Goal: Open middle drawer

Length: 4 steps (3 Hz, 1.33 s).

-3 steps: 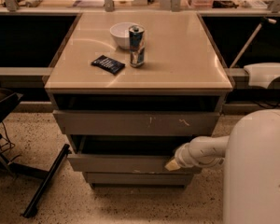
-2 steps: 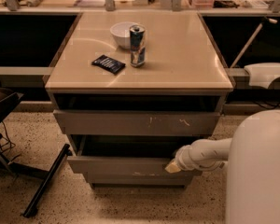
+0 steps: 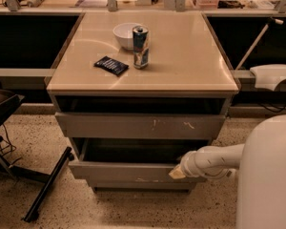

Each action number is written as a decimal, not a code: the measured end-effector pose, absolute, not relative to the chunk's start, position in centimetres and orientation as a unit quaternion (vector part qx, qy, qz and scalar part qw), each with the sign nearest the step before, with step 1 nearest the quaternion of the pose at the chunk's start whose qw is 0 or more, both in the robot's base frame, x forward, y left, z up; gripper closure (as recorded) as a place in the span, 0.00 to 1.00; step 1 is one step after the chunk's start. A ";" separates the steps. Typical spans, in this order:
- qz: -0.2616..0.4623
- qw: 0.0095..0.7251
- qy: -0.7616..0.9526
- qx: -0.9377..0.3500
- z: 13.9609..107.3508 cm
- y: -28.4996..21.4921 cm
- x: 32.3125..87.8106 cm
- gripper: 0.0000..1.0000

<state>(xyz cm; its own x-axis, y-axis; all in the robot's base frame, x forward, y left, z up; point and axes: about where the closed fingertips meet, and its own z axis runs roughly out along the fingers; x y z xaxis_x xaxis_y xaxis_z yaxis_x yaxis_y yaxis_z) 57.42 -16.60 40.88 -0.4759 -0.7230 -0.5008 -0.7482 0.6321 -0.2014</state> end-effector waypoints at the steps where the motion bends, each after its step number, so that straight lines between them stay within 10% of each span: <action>1: 0.021 0.286 0.863 -0.417 41.4 -16.8 56.7 1.00; 4: 0.006 0.304 0.866 -0.396 41.7 -17.2 52.5 1.00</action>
Offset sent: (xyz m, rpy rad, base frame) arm -0.2656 -0.0293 -0.0012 0.0038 -0.1814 -0.2251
